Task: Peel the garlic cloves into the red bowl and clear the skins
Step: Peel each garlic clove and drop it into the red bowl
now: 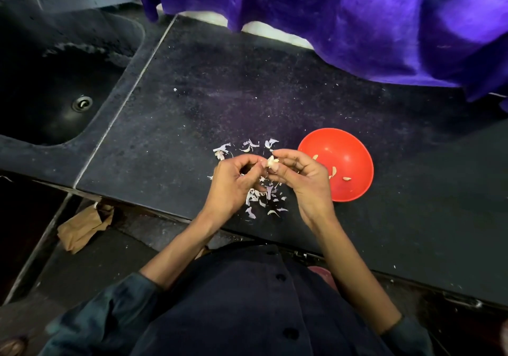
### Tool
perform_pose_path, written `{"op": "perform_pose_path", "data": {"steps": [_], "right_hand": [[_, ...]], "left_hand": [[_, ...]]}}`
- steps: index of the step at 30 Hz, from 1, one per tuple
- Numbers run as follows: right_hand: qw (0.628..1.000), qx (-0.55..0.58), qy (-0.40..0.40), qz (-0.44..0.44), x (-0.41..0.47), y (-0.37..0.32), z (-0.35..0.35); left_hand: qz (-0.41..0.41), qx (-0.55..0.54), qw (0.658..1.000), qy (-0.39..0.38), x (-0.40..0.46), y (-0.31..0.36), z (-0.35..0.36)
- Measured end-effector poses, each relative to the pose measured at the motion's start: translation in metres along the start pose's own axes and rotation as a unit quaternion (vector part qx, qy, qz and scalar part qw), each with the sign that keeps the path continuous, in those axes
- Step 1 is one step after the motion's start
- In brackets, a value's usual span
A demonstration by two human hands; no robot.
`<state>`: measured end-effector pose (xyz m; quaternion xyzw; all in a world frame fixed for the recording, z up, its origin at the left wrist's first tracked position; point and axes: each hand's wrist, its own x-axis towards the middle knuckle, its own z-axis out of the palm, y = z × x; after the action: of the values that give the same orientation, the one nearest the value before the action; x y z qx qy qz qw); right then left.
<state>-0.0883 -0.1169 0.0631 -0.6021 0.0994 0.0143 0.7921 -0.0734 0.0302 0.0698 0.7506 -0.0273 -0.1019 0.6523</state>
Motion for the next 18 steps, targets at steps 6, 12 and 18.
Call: {"op": "perform_pose_path", "data": {"steps": [6, 12, 18], "right_hand": [[0.999, 0.043, 0.003, 0.007, 0.000, -0.001, 0.000], [0.998, 0.060, 0.010, 0.021, 0.000, 0.000, -0.004], [0.998, 0.047, 0.012, 0.025, 0.001, 0.004, -0.008]], "left_hand": [[-0.020, -0.083, 0.996, 0.002, 0.002, 0.000, 0.004], [-0.010, -0.057, 0.998, 0.037, 0.006, -0.004, -0.003], [0.013, 0.030, 0.997, 0.072, 0.009, -0.011, -0.008]]}}
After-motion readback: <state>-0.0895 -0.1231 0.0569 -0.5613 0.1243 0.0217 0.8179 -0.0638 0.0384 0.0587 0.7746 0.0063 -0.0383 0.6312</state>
